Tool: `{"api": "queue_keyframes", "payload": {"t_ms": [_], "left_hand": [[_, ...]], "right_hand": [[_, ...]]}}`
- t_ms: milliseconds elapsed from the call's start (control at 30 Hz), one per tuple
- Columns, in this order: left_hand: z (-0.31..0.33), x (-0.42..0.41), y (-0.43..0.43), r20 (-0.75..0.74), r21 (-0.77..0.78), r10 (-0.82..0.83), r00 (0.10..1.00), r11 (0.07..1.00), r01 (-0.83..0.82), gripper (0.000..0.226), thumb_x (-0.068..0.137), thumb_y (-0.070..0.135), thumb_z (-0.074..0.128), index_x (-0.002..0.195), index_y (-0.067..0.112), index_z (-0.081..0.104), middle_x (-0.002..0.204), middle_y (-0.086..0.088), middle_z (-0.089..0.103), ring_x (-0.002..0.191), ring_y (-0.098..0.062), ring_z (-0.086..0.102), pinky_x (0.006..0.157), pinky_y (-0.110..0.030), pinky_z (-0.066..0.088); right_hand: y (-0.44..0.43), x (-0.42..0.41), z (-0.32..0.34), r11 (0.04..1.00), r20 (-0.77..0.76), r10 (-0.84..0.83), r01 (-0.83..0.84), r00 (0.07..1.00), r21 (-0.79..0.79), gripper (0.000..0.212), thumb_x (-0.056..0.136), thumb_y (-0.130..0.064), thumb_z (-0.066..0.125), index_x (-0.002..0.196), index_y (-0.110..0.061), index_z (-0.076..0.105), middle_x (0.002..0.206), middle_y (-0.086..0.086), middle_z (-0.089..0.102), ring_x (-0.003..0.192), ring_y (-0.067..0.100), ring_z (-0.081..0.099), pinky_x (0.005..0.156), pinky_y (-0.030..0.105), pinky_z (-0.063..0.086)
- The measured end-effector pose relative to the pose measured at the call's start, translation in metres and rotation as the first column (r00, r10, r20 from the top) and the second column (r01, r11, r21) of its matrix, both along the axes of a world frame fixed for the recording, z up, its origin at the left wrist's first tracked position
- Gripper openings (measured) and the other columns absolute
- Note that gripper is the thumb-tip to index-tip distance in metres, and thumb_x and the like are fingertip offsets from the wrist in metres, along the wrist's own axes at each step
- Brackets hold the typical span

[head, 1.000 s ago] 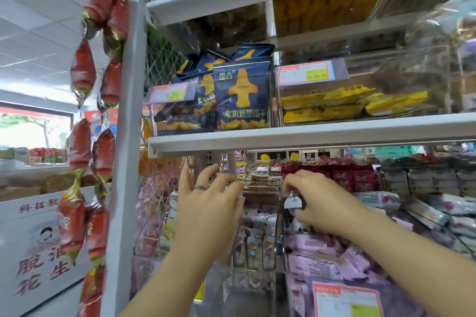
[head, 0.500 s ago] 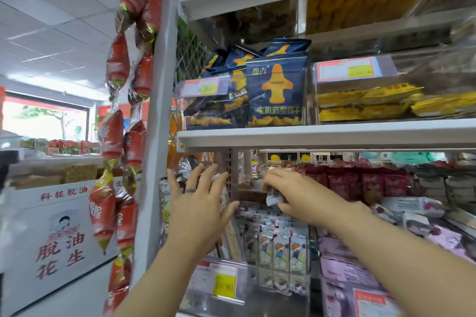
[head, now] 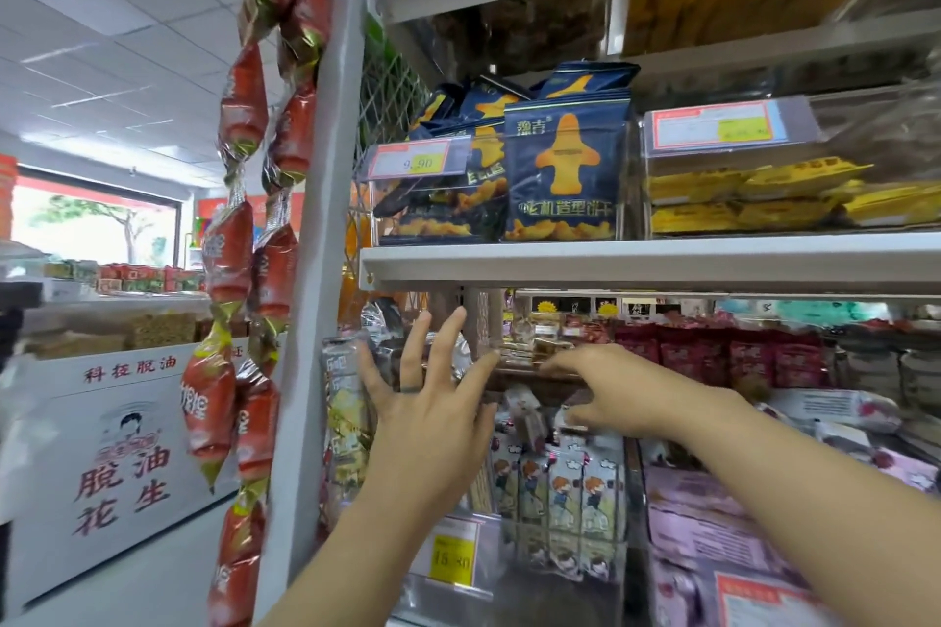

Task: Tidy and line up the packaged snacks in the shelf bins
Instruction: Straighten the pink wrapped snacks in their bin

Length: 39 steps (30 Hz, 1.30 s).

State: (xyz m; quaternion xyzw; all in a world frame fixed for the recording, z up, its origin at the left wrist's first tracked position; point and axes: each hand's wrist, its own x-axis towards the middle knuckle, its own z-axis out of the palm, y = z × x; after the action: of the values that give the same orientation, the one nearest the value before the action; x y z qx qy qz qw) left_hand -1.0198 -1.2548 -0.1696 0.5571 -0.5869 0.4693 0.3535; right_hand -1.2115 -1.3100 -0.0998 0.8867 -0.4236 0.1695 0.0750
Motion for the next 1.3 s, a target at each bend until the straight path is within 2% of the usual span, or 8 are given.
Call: {"api": "queue_keyframes", "payload": {"t_ms": [167, 367, 533, 700, 867, 933, 1067, 1300], "left_hand": [[0.002, -0.010, 0.001, 0.023, 0.011, -0.005, 1.000, 1.000, 0.004, 0.041, 0.074, 0.036, 0.076, 0.112, 0.028, 0.064, 0.144, -0.010, 0.038, 0.136, -0.035, 0.025, 0.103, -0.069, 0.001], [-0.008, -0.015, -0.004, 0.028, 0.047, 0.058, 0.998, 0.997, -0.060, 0.042, 0.083, 0.036, 0.051, 0.121, 0.023, 0.063, 0.151, -0.014, 0.031, 0.142, -0.037, 0.016, 0.104, -0.067, -0.001], [-0.005, -0.012, -0.007, 0.017, 0.126, 0.111, 0.994, 0.986, -0.112, 0.060, 0.053, 0.016, 0.091, 0.109, 0.017, 0.071, 0.139, -0.019, 0.048, 0.132, -0.035, 0.033, 0.108, -0.059, -0.004], [-0.001, -0.018, 0.001, -0.072, 0.164, 0.097, 0.993, 0.983, -0.084, 0.049, 0.047, -0.003, 0.088, 0.093, 0.007, 0.075, 0.128, -0.025, 0.056, 0.120, -0.043, 0.053, 0.092, -0.057, 0.045], [0.003, -0.017, -0.001, -0.106, 0.242, 0.125, 0.986, 0.965, -0.097, 0.024, 0.061, -0.002, 0.076, 0.084, 0.004, 0.076, 0.126, -0.024, 0.057, 0.120, -0.039, 0.053, 0.076, -0.048, 0.055], [0.003, -0.016, -0.002, -0.048, 0.211, 0.150, 0.988, 0.968, -0.137, 0.018, 0.053, 0.004, 0.081, 0.070, 0.006, 0.075, 0.114, -0.022, 0.065, 0.111, -0.037, 0.060, 0.077, -0.051, 0.053], [0.005, -0.018, 0.004, 0.011, 0.137, 0.186, 0.983, 0.973, -0.185, 0.022, 0.044, 0.014, 0.089, 0.059, 0.011, 0.073, 0.109, -0.021, 0.068, 0.107, -0.037, 0.063, 0.086, -0.063, 0.045], [0.004, -0.032, 0.009, 0.084, 0.052, 0.102, 0.991, 0.993, -0.106, 0.026, 0.050, 0.023, 0.089, 0.072, 0.018, 0.076, 0.120, -0.014, 0.065, 0.118, -0.034, 0.057, 0.103, -0.064, 0.023]], "right_hand": [[0.024, -0.032, 0.007, 0.998, 0.008, -0.037, 0.038, 0.999, -0.055, 0.051, 0.088, -0.031, 0.065, 0.135, -0.030, 0.047, 0.137, -0.005, 0.051, 0.122, 0.015, 0.049, 0.100, 0.034, 0.044], [0.034, -0.084, 0.013, 0.951, -0.088, -0.304, 0.296, 0.949, -0.090, 0.045, 0.088, -0.032, 0.061, 0.131, -0.031, 0.048, 0.130, -0.003, 0.054, 0.116, 0.019, 0.052, 0.088, 0.035, 0.049], [0.032, -0.088, 0.003, 0.936, -0.188, -0.348, 0.352, 0.919, -0.012, 0.047, 0.090, -0.037, 0.056, 0.135, -0.028, 0.045, 0.133, 0.001, 0.051, 0.116, 0.023, 0.051, 0.086, 0.035, 0.048], [0.033, -0.083, 0.003, 0.922, -0.210, -0.339, 0.368, 0.917, 0.118, 0.060, 0.083, -0.050, 0.061, 0.134, -0.021, 0.047, 0.131, 0.002, 0.052, 0.113, 0.023, 0.054, 0.093, 0.039, 0.049], [0.039, -0.082, 0.004, 0.901, -0.254, -0.347, 0.396, 0.903, 0.179, 0.056, 0.083, -0.033, 0.065, 0.133, -0.015, 0.048, 0.117, 0.004, 0.057, 0.096, 0.020, 0.058, 0.082, 0.034, 0.051], [0.040, -0.081, 0.004, 0.896, -0.252, -0.353, 0.403, 0.901, 0.187, 0.050, 0.082, -0.025, 0.063, 0.128, -0.008, 0.054, 0.106, 0.008, 0.062, 0.077, 0.019, 0.057, 0.068, 0.037, 0.050], [0.040, -0.082, 0.001, 0.906, -0.224, -0.366, 0.400, 0.903, 0.135, 0.042, 0.085, -0.021, 0.059, 0.123, -0.004, 0.057, 0.119, 0.016, 0.061, 0.102, 0.030, 0.063, 0.066, 0.035, 0.048], [0.041, -0.082, -0.006, 0.925, -0.189, -0.376, 0.380, 0.907, -0.015, 0.011, 0.086, -0.016, 0.056, 0.091, -0.008, 0.061, 0.086, 0.010, 0.058, 0.061, 0.022, 0.043, 0.055, 0.029, 0.034]]}}
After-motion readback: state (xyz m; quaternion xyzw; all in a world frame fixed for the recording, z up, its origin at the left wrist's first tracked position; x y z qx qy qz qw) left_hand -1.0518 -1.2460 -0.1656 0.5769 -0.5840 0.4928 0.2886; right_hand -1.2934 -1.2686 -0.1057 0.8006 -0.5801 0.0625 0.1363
